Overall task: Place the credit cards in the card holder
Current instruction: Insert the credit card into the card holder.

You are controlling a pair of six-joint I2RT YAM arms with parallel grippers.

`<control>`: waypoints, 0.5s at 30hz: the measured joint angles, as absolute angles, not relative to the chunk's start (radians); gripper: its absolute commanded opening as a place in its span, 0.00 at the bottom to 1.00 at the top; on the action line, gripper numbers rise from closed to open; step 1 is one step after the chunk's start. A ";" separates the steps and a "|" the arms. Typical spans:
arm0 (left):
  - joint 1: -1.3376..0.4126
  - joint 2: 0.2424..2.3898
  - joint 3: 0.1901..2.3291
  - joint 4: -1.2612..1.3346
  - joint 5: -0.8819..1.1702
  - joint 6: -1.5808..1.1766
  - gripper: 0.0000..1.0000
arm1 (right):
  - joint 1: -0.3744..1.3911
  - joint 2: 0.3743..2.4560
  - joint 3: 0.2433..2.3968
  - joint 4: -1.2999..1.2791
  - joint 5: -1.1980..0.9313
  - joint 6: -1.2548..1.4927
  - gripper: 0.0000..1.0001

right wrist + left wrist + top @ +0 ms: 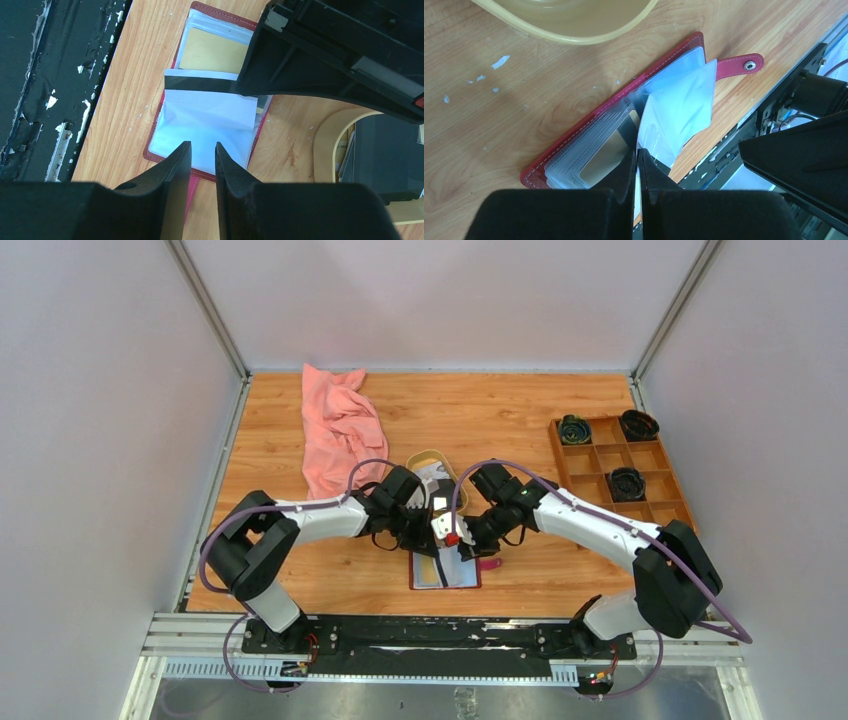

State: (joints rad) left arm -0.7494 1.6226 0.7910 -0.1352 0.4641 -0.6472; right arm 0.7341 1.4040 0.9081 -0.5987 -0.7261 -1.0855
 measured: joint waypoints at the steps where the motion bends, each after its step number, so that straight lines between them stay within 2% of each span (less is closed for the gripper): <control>1: -0.749 1.626 0.793 -0.134 0.468 -0.647 0.02 | 0.734 1.404 0.908 -0.599 -0.726 -1.085 0.28; 15: -0.749 1.650 0.809 -0.128 0.485 -0.651 0.06 | 0.732 1.403 0.908 -0.599 -0.726 -1.085 0.28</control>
State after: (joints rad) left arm -0.7494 1.6497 0.8085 -0.1280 0.4850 -0.6514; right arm 0.7322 1.4033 0.9081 -0.5987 -0.7261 -1.0855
